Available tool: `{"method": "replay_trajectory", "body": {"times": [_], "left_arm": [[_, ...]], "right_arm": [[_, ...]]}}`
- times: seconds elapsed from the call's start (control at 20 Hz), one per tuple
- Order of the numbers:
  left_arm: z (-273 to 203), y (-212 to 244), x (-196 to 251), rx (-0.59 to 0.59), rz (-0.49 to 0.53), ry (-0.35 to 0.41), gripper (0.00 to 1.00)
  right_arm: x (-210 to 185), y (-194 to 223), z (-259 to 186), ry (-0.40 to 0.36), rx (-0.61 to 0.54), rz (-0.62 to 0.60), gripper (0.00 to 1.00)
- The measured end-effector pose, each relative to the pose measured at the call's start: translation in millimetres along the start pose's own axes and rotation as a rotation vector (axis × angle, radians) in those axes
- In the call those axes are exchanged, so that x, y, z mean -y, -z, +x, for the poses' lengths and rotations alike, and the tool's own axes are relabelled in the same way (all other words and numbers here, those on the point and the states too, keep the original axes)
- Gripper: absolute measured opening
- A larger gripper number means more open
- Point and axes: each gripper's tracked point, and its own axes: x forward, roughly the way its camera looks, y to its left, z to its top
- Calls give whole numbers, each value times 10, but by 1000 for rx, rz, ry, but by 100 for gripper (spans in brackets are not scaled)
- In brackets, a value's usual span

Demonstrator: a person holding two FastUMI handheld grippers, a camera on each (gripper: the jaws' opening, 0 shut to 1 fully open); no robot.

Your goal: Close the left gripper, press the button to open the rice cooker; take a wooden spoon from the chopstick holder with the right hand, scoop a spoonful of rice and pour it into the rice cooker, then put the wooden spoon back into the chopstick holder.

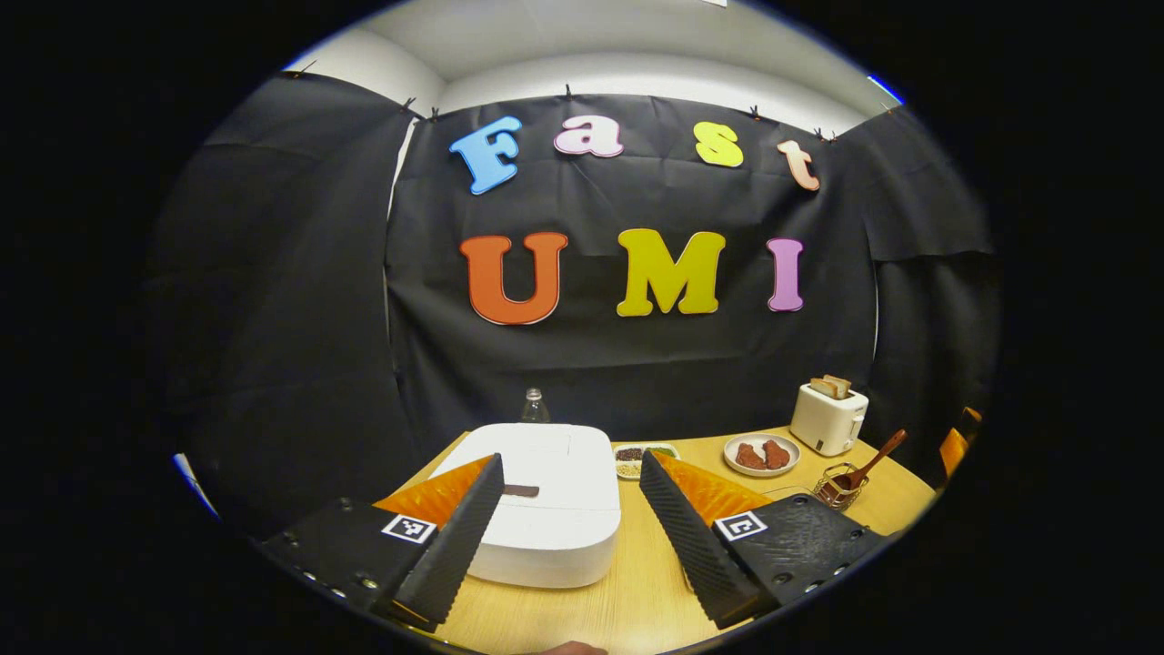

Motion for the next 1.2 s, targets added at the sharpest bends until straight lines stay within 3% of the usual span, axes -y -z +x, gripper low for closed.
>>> {"method": "replay_trajectory", "body": {"times": [0.05, 0.25, 0.45, 0.55, 0.8, 1.2], "left_arm": [[-100, -1, 19, 10, 4, -7, 96], [-452, 110, 212, 32, 19, 37, 96], [-772, 103, 246, 43, 70, -22, 96], [-932, 88, 354, 71, 81, -15, 95], [-1280, 97, 543, 147, 27, 11, 95], [-1446, -9, 564, 199, 43, 26, 95]], "right_arm": [[-41, -34, -47, -1, 8, -2, 100], [-268, -49, -215, -28, -8, -17, 100], [-362, -217, -371, -28, 5, -44, 100], [-372, -278, -463, -26, 16, -55, 100], [-351, -350, -588, -11, 35, -71, 100], [-399, -384, -619, -21, 31, -71, 100]]}}
